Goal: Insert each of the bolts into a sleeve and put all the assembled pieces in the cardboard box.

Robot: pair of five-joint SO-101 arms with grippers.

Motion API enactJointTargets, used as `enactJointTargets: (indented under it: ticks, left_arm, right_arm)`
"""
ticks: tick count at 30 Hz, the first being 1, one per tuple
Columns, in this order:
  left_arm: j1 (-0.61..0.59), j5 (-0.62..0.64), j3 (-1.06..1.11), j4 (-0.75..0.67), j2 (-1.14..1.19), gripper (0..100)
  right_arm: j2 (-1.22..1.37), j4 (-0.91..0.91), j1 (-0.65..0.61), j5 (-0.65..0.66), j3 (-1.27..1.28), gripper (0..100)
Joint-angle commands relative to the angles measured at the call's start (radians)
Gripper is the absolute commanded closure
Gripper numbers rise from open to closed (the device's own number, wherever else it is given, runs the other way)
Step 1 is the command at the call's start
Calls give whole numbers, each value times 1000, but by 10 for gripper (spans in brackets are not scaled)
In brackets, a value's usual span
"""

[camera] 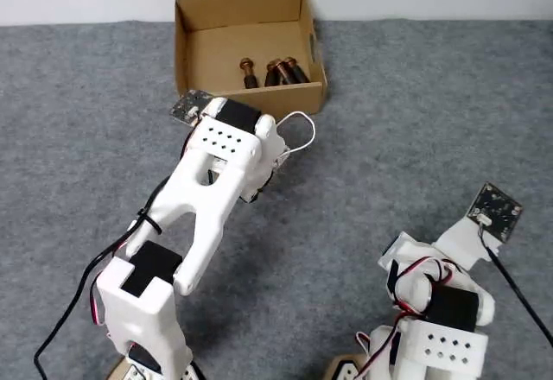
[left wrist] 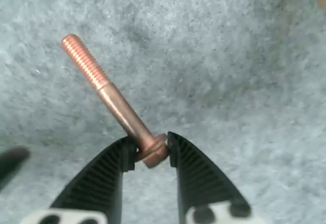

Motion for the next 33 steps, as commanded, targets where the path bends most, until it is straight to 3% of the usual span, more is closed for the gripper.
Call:
enactJointTargets:
  ticks: [1, 5, 8, 11, 16, 20, 25, 28, 33]
  left_arm:
    - [-2, -5, -8, -25, -64, 852]
    - [21, -77, -8, -2, -74, 720]
    - [29, -141, -19, 46, -74, 717]
    - [17, -288, -27, 84, -74, 717]
    - [-72, -744, -27, 78, -72, 717]
    - [-144, -1206, -27, 69, -63, 717]
    - [-210, -1783, -21, -61, -63, 717]
    - [-204, -1936, -25, -127, -34, 717]
    - [-176, -2059, -67, -195, 101, 731]
  right_arm:
    - [-13, -10, 5, 8, -21, 991]
    - [-13, -10, 5, 8, -21, 991]
    - [-13, -10, 7, 8, -21, 991]
    - [-13, -10, 7, 8, -21, 991]
    - [-13, -10, 7, 8, -21, 991]
    - [-13, -12, 7, 8, -21, 991]
    - [-13, -12, 7, 8, -21, 991]
    - [-13, -12, 7, 8, -21, 991]
    - [-13, -12, 7, 8, -21, 991]
